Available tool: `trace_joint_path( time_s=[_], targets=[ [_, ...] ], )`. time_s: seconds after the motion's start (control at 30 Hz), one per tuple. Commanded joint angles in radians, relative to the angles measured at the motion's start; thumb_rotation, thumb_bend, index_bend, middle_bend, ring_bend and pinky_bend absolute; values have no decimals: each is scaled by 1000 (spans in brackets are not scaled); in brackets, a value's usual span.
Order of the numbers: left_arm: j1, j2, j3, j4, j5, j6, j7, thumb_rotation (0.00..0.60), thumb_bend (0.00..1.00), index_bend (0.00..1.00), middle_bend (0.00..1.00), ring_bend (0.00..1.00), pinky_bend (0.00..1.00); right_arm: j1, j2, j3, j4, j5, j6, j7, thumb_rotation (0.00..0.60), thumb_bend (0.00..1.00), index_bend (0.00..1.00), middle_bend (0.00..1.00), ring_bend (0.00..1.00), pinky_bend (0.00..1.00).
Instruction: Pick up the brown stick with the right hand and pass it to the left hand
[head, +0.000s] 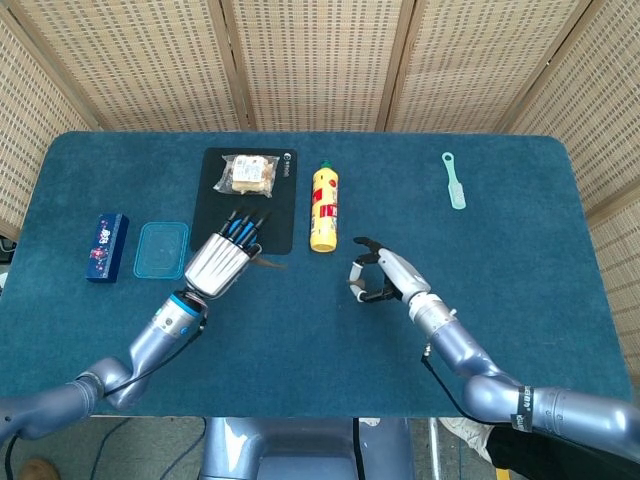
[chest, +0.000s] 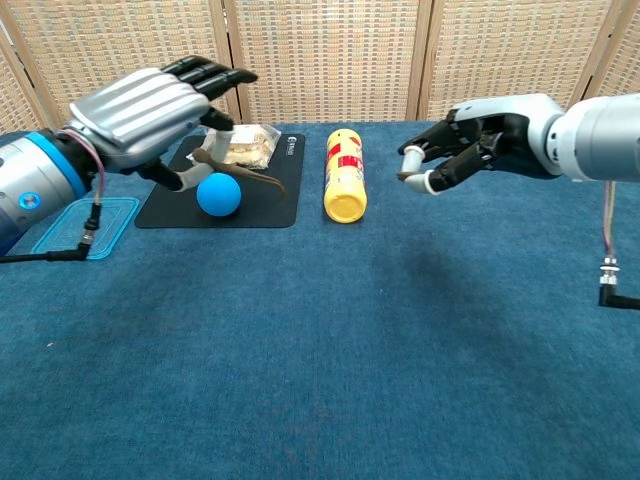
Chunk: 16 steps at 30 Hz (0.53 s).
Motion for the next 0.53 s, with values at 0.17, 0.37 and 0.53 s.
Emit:
trace_joint_path(
  time_s=[0.17,0.37,0.53],
  targets=[
    [30,54,4,96,-19,21,-66,600,578,835,0,0,0,-34,38,0,12,-35,-11,37,600,556,770,150,0,0],
    [44,94,-4,121,-31,41,-107,600,579,835,0,0,0,-56,58,-2,15,-59,-15,59,600,557,770,150,0,0],
    [56,124,0,104,-25,62,-124,600,579,835,0,0,0,-64,63,-7,8,-75,-16,65,600,556,771,150,0,0]
  ],
)
